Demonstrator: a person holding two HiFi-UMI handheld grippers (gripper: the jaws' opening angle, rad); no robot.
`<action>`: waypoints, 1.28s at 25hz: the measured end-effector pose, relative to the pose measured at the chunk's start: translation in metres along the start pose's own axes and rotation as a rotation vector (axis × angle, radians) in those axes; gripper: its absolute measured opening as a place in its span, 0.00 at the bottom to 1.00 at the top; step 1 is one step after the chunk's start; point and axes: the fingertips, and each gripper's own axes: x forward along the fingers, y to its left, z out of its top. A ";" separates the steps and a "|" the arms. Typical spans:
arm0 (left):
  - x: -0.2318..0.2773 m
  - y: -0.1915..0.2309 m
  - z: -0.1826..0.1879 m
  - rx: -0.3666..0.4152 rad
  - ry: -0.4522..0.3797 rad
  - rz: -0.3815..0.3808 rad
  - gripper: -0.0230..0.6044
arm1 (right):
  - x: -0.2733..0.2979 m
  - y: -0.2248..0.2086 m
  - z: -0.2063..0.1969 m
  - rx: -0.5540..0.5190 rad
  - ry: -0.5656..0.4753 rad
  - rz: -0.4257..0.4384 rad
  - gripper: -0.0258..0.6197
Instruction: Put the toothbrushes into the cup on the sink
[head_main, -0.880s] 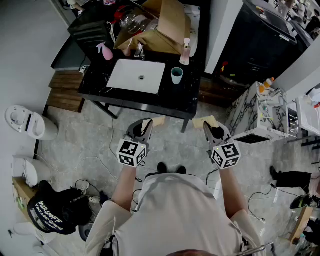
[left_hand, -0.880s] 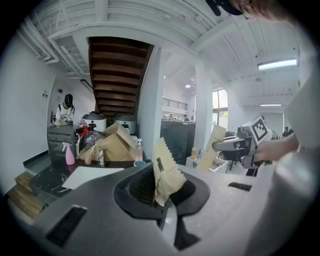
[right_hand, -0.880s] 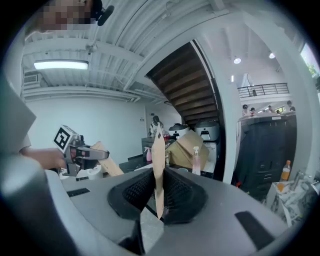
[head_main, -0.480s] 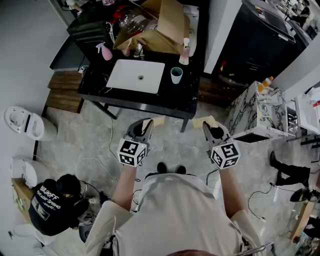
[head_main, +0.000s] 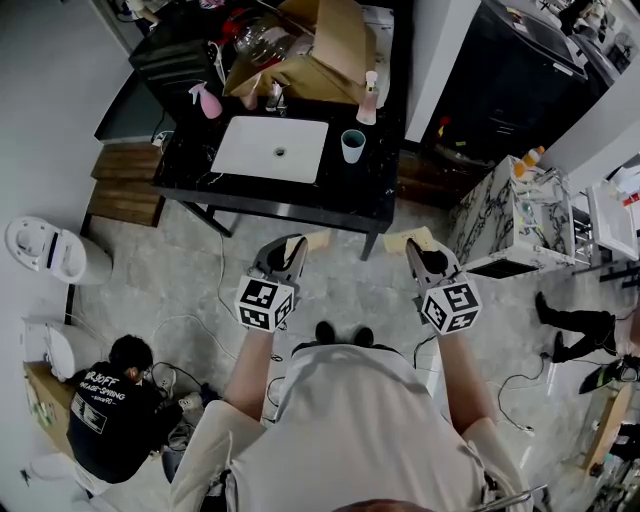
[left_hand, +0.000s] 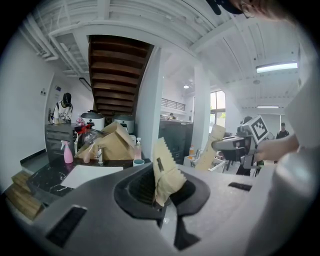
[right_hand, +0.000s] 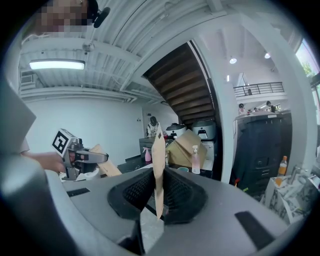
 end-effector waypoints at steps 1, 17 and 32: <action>-0.001 0.002 -0.001 0.000 0.000 -0.002 0.09 | 0.001 0.001 -0.001 0.002 0.000 -0.004 0.15; -0.013 0.044 -0.011 -0.001 0.007 -0.033 0.09 | 0.027 0.030 -0.003 0.020 -0.019 -0.070 0.15; 0.022 0.073 -0.020 -0.026 0.026 -0.039 0.09 | 0.067 0.011 -0.014 0.033 0.006 -0.089 0.15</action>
